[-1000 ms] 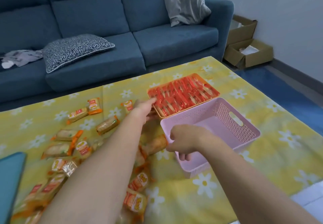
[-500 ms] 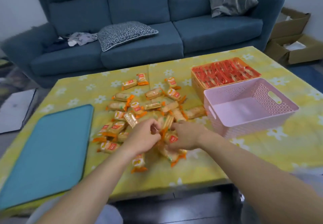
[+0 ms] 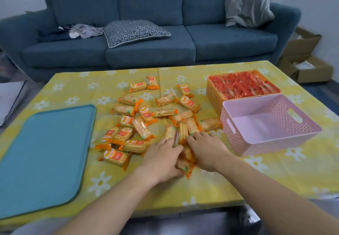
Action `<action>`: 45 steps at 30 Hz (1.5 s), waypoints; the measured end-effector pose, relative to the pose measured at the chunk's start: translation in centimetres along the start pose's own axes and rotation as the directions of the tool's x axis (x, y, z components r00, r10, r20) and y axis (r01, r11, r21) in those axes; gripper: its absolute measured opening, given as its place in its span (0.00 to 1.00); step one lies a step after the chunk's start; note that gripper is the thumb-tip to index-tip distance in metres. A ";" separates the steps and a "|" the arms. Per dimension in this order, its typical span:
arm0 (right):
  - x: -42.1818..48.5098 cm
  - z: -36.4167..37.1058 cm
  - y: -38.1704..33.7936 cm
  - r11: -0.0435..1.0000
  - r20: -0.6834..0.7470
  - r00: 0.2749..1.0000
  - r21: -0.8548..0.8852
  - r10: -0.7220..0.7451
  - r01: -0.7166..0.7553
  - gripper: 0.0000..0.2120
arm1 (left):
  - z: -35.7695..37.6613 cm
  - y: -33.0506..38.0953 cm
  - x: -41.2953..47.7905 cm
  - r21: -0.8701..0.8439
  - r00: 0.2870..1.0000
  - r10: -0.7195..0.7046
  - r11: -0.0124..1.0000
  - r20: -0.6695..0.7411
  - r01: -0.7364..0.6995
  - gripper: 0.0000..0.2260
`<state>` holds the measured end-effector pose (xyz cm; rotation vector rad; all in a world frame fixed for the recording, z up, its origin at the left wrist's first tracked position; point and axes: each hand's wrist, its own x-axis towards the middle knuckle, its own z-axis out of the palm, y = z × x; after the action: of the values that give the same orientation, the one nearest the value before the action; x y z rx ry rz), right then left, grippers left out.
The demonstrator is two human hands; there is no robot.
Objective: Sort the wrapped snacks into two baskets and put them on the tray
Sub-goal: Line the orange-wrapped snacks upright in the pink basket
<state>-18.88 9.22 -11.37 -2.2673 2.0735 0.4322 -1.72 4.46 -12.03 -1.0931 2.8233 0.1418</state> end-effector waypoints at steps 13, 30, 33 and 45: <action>5.6 -1.1 6.2 0.944 0.145 0.964 0.211 0.225 -0.252 0.26 | -0.7 -2.0 6.3 -0.840 0.835 -0.524 0.367 0.168 0.399 0.21; 5.6 -1.2 4.8 -0.512 0.394 0.917 0.802 0.068 -0.307 0.21 | 0.0 -1.7 7.9 -0.910 0.713 -0.566 -0.259 0.414 0.323 0.17; 5.0 -2.1 3.7 -0.564 0.296 0.955 0.793 0.026 -0.230 0.16 | -0.8 -1.2 7.3 -0.915 0.746 -0.537 -0.308 0.394 0.262 0.10; -4.3 -6.7 14.6 -0.450 0.038 0.863 0.865 0.503 0.224 0.23 | -9.4 11.5 12.3 -0.997 0.919 -0.386 -0.041 0.080 0.070 0.20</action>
<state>-32.33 10.45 -1.65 -0.6542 1.3477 -1.6008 -19.20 3.58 -3.81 -1.7688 2.1810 2.5244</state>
